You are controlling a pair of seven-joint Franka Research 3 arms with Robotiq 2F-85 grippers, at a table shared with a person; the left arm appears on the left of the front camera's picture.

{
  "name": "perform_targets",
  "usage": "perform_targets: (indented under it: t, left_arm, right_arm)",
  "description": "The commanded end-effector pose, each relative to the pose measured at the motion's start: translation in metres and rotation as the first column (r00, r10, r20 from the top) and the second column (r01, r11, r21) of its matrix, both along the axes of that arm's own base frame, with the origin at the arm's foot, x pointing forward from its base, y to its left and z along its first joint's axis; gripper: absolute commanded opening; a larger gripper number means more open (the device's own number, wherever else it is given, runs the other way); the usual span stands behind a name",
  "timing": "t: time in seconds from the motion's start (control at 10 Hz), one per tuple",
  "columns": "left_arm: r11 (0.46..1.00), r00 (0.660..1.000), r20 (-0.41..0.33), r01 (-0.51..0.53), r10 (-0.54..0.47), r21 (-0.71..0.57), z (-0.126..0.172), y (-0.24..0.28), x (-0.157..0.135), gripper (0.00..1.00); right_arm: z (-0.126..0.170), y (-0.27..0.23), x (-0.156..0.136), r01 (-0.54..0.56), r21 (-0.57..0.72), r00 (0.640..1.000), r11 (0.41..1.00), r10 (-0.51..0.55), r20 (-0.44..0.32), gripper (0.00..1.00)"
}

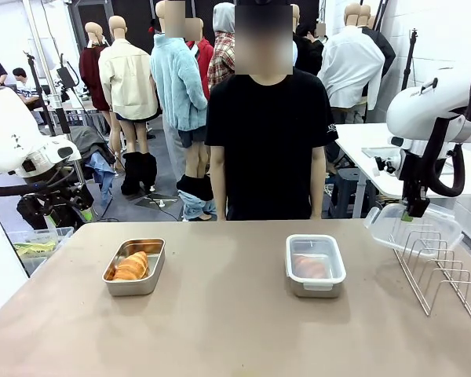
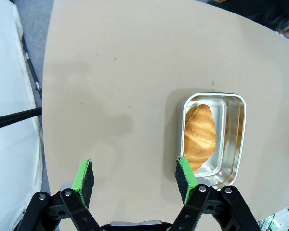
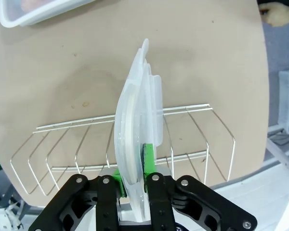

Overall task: Place the bread in airtight containers.
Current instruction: Pick up one Airtight Container lid and hand it to the human, then release when the human grabs the Airtight Container lid.

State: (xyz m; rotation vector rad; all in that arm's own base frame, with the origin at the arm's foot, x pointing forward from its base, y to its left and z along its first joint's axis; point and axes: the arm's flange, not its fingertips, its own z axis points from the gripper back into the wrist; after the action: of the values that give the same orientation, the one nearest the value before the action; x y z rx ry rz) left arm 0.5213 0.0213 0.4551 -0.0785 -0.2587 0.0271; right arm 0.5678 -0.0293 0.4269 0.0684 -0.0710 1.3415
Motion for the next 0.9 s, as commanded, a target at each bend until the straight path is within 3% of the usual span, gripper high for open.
perform_targets:
  t: [0.0, 0.7, 0.8]
  left_arm:
    - [1.0, 1.0, 0.004, -0.002, 0.002, 0.002, 0.002, 0.001, -0.001, 0.88]
    - [1.0, 1.0, 0.004, -0.002, 0.002, 0.002, 0.002, 0.001, -0.001, 0.88]
    - [1.0, 1.0, 0.004, -0.002, 0.002, 0.002, 0.002, 0.001, -0.001, 0.88]
  right_arm:
    - [0.001, -0.001, 0.0, 0.001, 0.0, 1.0, 1.0, -0.001, 0.002, 0.0]
    - [0.001, 0.0, 0.0, 0.0, -0.001, 1.0, 1.0, 0.0, 0.002, 0.0]
    - [0.03, 0.002, -0.008, -0.014, 0.013, 0.999, 1.0, 0.013, 0.044, 0.0]
